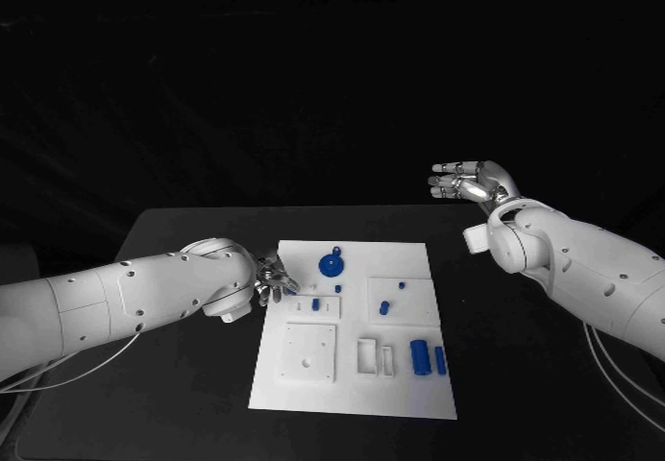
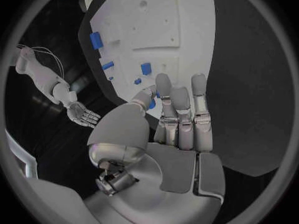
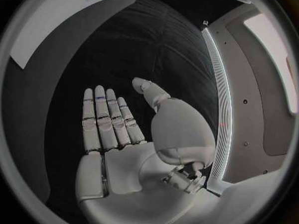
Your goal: Assemble the parts on the task board
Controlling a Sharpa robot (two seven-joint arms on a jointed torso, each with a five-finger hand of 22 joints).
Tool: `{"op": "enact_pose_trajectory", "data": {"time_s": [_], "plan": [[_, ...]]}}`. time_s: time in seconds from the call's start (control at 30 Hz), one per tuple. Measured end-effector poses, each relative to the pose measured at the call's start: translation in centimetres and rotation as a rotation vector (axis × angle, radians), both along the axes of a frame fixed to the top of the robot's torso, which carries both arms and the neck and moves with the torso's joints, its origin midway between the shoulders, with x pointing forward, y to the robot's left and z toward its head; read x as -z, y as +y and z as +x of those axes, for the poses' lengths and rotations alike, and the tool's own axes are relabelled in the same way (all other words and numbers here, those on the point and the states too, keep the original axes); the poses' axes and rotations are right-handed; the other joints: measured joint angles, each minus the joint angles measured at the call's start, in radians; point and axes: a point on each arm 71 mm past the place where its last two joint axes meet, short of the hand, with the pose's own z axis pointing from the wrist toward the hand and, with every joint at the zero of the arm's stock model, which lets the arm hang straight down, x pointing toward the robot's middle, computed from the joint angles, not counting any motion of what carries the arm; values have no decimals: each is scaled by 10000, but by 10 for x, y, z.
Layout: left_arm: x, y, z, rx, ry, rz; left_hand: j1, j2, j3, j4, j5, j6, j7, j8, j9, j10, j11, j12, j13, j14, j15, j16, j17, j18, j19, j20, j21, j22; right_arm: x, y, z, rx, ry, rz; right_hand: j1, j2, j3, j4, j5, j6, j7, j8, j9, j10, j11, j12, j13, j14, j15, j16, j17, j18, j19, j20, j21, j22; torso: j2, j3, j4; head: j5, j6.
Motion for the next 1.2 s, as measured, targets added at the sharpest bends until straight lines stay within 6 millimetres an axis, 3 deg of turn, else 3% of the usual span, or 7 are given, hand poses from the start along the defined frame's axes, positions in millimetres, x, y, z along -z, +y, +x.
{"op": "enact_pose_trajectory", "data": {"time_s": [0.27,1.2], "plan": [[6,-9,-1,389,2,223,15,15,-18,-37,0,1,0,-20,-4,0,0,0,-29,0,0,-51,21,0,0,0,0,-1,1,1,0,-30,17,10,0,0,1,1,0,1,-1,0,0,0,0,0,0,0,0,0,0,0,0,0,0,0,8,16,-14,-15,-34],[17,-17,-2,1457,97,946,58,56,-11,-49,-43,2,2,-158,16,-1,1,-1,-48,0,0,-51,61,0,-1,1,-1,-3,1,2,0,-93,49,19,0,0,-24,-25,0,-31,-38,0,0,0,0,0,0,0,0,0,0,0,0,0,0,0,2,12,-2,-50,-92]]}}
